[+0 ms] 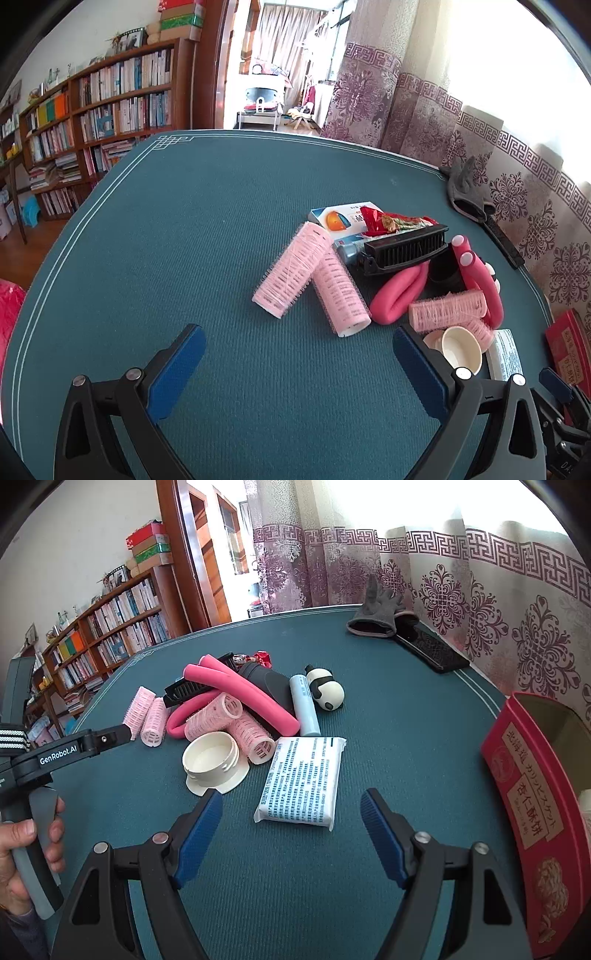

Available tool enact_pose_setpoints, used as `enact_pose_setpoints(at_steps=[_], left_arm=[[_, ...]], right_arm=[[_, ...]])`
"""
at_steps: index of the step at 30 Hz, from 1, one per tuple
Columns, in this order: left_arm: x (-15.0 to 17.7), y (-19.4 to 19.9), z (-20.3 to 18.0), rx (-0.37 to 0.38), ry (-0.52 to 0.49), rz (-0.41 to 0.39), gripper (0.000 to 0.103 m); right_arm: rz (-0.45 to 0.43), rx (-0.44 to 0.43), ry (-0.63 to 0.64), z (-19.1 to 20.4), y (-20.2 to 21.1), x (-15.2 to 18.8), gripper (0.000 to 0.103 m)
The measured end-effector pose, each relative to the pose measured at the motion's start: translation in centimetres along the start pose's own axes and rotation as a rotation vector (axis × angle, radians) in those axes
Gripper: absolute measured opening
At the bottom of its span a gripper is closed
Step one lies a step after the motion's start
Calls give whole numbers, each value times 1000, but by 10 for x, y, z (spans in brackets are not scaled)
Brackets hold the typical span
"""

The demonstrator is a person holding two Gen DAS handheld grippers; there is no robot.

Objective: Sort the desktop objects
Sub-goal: 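Grasp a pink hair roller with the left tool, then grasp the white blue-printed packet with right tool while left tool holds the roller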

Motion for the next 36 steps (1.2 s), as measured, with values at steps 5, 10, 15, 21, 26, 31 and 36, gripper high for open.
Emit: enact_pose_setpoints(at_steps=[5, 10, 15, 21, 26, 31, 36], left_arm=[[-14, -12, 15, -25, -18, -3, 102], [-10, -30, 18, -80, -97, 24, 102], [-13, -46, 12, -103, -164, 30, 91], [-25, -66, 11, -73, -161, 64, 60], [-24, -62, 9, -26, -146, 51, 37], [-17, -43, 6, 14, -127, 26, 35], [-10, -13, 2, 53, -114, -18, 34]], right_arm=[[9, 0, -18, -6, -6, -1, 80], [18, -8, -31, -8, -13, -2, 80], [28, -22, -25, -5, -18, -2, 80], [32, -28, -24, -2, -20, -3, 80], [34, -26, -22, -1, -21, -3, 80], [32, -13, -17, 1, -19, -3, 80], [27, -8, -15, 2, -16, -3, 80]])
Point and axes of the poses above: each gripper's, at about its wrist camera, not at the fingertips, and y roughly against the way its jaws point, z to its left, x to its underside, the point moved 2 cm from there along -y, roughly the way its jaws point, and after that the axes turned 2 degrees about y, right-handed, at the moved point
